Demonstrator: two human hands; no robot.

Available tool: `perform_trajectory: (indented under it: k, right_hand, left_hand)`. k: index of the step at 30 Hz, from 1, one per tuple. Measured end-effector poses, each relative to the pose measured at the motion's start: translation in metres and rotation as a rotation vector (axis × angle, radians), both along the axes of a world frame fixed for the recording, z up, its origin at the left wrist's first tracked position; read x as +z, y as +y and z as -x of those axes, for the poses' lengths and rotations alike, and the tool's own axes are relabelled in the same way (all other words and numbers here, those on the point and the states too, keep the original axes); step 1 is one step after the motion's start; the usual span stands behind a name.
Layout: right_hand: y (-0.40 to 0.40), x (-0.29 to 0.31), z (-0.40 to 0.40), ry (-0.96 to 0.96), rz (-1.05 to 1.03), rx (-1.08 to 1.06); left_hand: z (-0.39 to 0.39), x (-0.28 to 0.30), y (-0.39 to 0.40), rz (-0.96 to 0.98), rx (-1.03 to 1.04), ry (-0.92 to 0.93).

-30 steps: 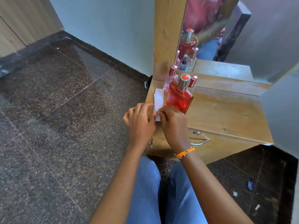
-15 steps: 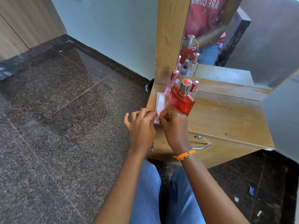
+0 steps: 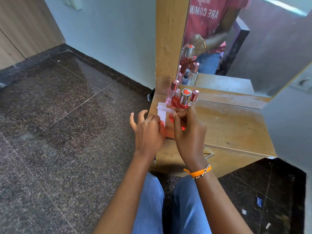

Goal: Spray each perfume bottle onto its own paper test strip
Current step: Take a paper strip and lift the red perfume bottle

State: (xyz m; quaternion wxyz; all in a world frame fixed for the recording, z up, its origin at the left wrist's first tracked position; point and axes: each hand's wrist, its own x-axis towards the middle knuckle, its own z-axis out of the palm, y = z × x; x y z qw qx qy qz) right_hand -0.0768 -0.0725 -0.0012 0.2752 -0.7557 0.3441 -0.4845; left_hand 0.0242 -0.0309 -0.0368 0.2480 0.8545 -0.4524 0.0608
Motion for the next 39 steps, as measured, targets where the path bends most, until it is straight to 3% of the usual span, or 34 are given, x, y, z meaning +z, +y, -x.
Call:
perform_trajectory:
  k: [4,6,9,11,13,16,19,25,30,35,39]
  right_hand:
    - [0.003,0.003,0.014,-0.075,0.063,0.034]
    - [0.005,0.003,0.023,-0.045,0.15,0.055]
    - [0.008,-0.004,0.037,-0.003,0.23,0.103]
    - [0.01,-0.009,0.048,0.03,0.244,0.131]
    - [0.011,-0.014,0.059,0.057,0.233,0.16]
    - [0.015,-0.015,0.072,-0.03,0.084,0.162]
    - [0.018,-0.009,0.075,-0.246,-0.235,0.045]
    - [-0.008,-0.016,0.074,-0.356,-0.631,-0.1]
    - [-0.043,-0.024,0.077,-0.26,-0.612,-0.184]
    - [-0.075,-0.034,0.066,0.042,-0.435,-0.262]
    - [-0.073,-0.041,0.061,0.162,-0.31,-0.275]
  left_hand:
    - [0.005,0.014,0.002,0.135,-0.011,0.085]
    - [0.014,0.029,0.003,0.269,-0.005,0.364]
    - [0.031,0.047,0.003,0.434,-0.036,0.969]
    - [0.041,0.052,0.002,0.449,-0.056,1.152]
    - [0.049,0.055,0.001,0.447,-0.048,1.216]
    - [0.058,0.051,0.001,0.433,-0.058,1.25]
    - [0.066,0.044,-0.002,0.403,-0.085,1.22]
    - [0.082,0.037,-0.011,0.291,-0.201,1.158]
    - [0.079,0.027,-0.015,0.215,-0.139,1.041]
    - [0.069,0.02,-0.011,0.335,0.012,0.849]
    - [0.065,0.022,-0.017,0.384,0.051,0.729]
